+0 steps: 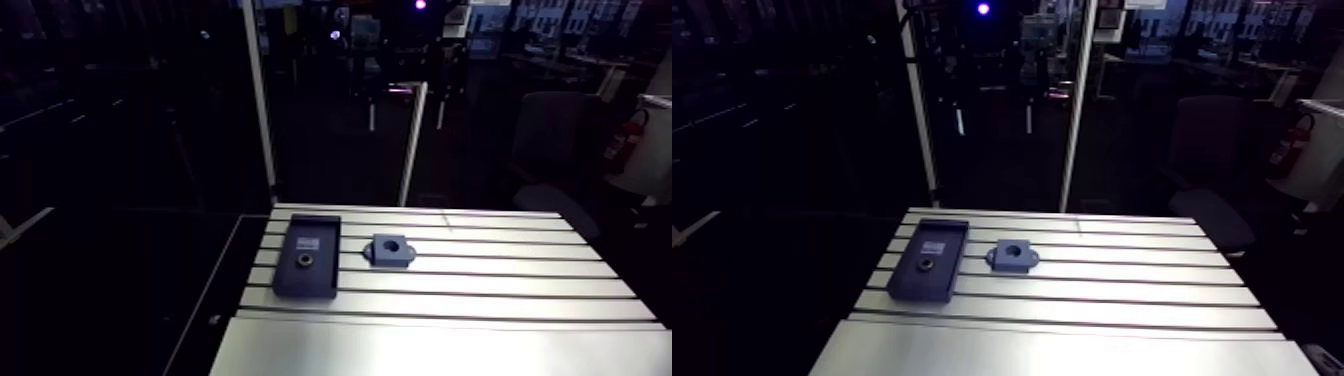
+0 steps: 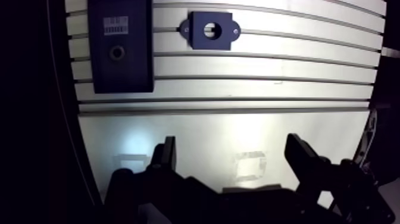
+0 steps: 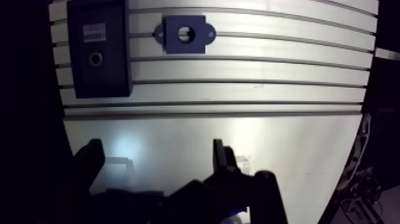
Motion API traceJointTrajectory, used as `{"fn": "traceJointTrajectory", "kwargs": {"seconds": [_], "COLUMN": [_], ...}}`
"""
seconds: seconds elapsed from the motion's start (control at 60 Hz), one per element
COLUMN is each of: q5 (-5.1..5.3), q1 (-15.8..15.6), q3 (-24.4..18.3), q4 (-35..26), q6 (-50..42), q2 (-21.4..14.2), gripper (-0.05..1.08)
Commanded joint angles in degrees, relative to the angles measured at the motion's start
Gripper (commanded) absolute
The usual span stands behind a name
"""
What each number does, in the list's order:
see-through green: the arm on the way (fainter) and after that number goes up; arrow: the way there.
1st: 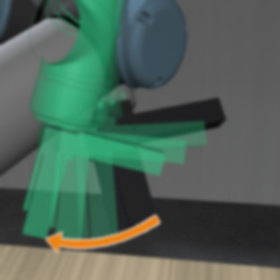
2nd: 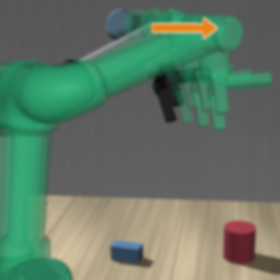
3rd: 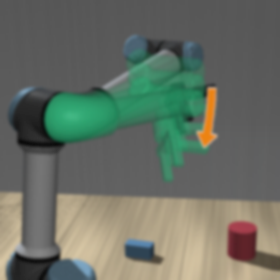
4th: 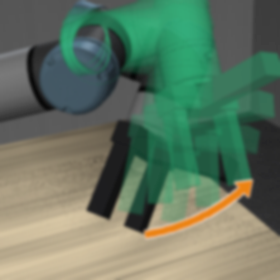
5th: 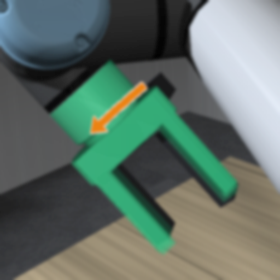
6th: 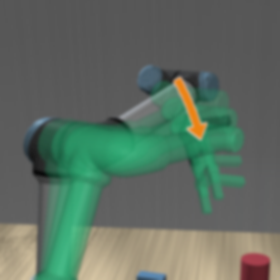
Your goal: Pick up the bearing and press it into the housing until flush.
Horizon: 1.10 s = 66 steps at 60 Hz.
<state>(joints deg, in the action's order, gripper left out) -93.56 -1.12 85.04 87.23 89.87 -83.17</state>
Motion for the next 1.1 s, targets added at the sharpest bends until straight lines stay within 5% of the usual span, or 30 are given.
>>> {"fn": "traceJointTrajectory", "kwargs": {"seconds": [0.017,0.3,0.633,0.95,1.1], "q5": [0.16,0.42,0.09,2.16,2.37], "q1": [0.0,-0.3,-5.2,-7.3,-8.8], "q3": [0.0,-0.1,-0.4,-0.1,0.2], "q4": [0.0,0.0,5.1,10.7,13.1], "q6": [0.0,0.0,-0.2,-2.7,-6.7], "q2": [-0.1,0.1,3.9,7.9,10.4], "gripper": [0.00,0.00,0.00,0.00,0.00]}}
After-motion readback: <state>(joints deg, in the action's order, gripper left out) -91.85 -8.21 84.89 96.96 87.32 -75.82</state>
